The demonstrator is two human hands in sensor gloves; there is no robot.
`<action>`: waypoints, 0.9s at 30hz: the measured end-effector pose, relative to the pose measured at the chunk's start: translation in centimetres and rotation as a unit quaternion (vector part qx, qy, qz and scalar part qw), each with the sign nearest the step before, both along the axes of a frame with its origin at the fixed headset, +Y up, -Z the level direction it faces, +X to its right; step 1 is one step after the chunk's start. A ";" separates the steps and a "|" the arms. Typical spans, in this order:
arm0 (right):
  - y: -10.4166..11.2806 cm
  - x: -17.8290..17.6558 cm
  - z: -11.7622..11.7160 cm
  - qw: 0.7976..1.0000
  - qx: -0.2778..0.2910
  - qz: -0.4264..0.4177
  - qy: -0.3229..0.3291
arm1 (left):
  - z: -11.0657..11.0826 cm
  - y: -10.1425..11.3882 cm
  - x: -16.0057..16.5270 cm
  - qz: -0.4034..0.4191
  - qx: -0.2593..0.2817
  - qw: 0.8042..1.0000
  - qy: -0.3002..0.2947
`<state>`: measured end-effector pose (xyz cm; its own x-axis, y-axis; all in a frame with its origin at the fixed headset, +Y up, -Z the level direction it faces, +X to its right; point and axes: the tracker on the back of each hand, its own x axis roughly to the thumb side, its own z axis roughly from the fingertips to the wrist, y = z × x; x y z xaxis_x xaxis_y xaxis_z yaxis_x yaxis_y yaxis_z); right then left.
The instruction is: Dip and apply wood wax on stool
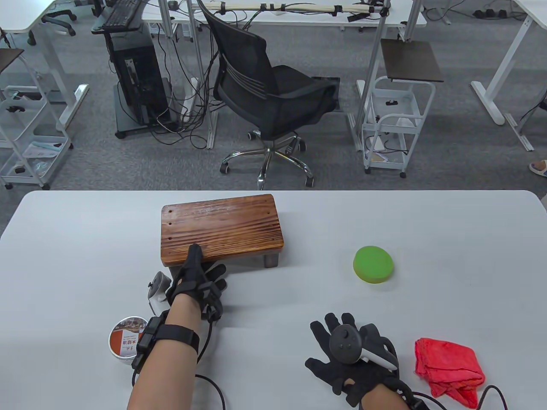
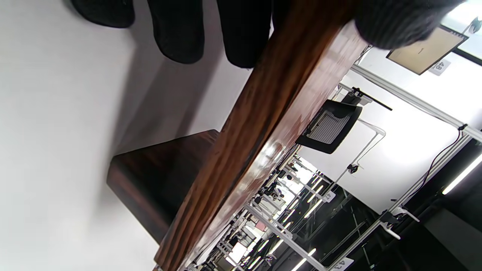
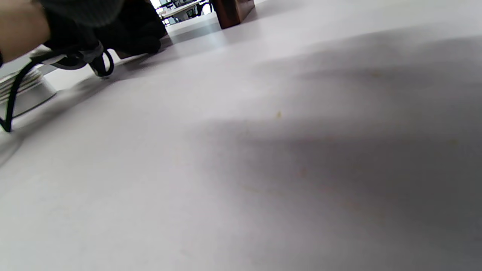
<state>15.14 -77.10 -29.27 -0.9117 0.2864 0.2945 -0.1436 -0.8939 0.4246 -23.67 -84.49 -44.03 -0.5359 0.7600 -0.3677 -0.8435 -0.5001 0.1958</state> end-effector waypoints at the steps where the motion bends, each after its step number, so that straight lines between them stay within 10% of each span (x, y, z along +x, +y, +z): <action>1: 0.0 0.0 0.0 1.000 0.000 0.000 0.000 | 0.0 0.0 0.0 0.004 0.002 1.000 0.003; 27: 0.0 0.5 -0.4 1.000 0.003 -0.013 -0.010 | 1.1 2.3 0.2 -0.015 -0.002 0.999 0.045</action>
